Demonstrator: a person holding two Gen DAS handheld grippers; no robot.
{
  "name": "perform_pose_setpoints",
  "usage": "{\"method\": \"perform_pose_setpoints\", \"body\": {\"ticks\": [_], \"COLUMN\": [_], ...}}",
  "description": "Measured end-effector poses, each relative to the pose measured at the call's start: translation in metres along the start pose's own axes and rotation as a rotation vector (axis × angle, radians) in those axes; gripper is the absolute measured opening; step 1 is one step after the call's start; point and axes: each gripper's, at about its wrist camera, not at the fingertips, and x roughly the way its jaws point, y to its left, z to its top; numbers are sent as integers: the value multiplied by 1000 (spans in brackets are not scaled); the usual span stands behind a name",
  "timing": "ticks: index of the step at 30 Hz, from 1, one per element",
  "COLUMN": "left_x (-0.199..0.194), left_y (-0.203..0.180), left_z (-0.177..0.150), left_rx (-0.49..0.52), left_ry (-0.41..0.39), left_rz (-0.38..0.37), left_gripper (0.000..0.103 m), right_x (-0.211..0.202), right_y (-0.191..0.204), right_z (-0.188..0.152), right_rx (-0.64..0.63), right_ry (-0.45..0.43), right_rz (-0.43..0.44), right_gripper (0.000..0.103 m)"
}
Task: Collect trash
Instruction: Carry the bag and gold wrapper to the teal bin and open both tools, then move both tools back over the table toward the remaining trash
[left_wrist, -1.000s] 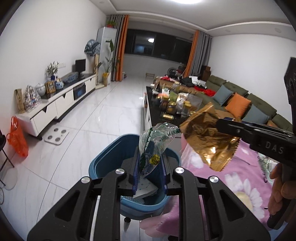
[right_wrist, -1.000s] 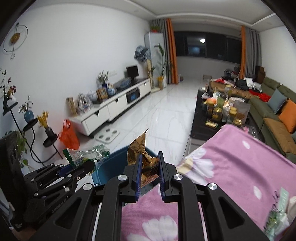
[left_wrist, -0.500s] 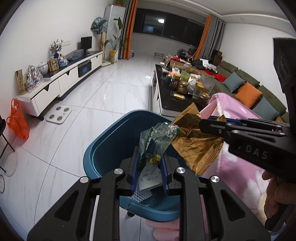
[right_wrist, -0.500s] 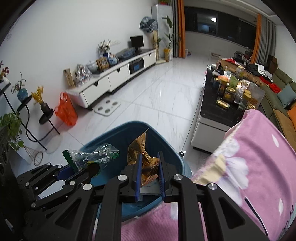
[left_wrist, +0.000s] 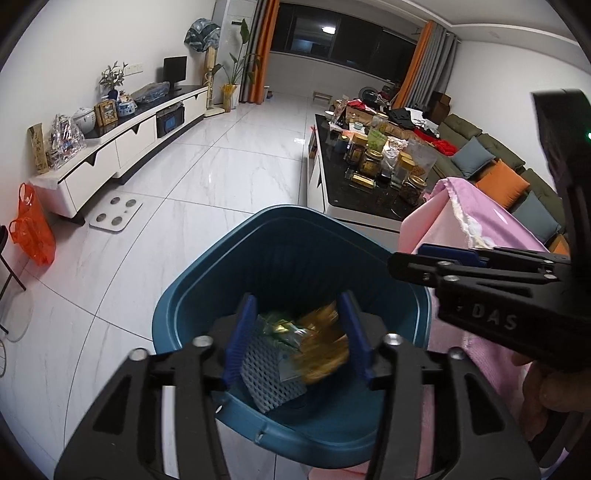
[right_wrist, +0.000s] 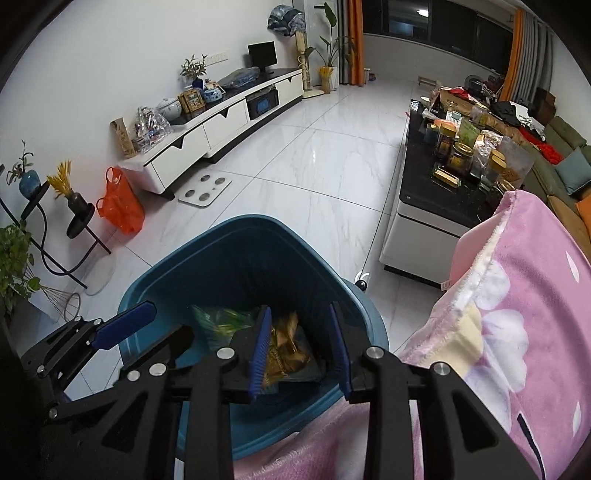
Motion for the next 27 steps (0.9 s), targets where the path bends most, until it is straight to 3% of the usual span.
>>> {"method": "perform_pose_setpoints", "body": {"ticks": [6, 9, 12, 15, 20, 27], "left_x": [-20, -42, -67, -94, -130, -170], "left_y": [-2, -2, -5, -7, -22, -63], "left_z": [0, 1, 3, 3, 4, -1], "left_rx": [-8, -10, -9, -3, 21, 66], "left_ry": [-59, -101, -146, -191, -238, -266], "left_rz": [0, -10, -12, -20, -46, -112], "left_gripper": [69, 80, 90, 96, 97, 97], "right_x": [-31, -56, -81, -105, -141, -186], "right_y": [-11, -13, -17, -24, -40, -78], "right_z": [-6, -11, -18, -28, -49, -93], "right_rx": [36, 31, 29, 37, 60, 143], "right_ry": [-82, -143, -199, -255, -327, -388], "right_rz": [13, 4, -17, -40, -94, -161], "right_gripper": [32, 44, 49, 65, 81, 89]}}
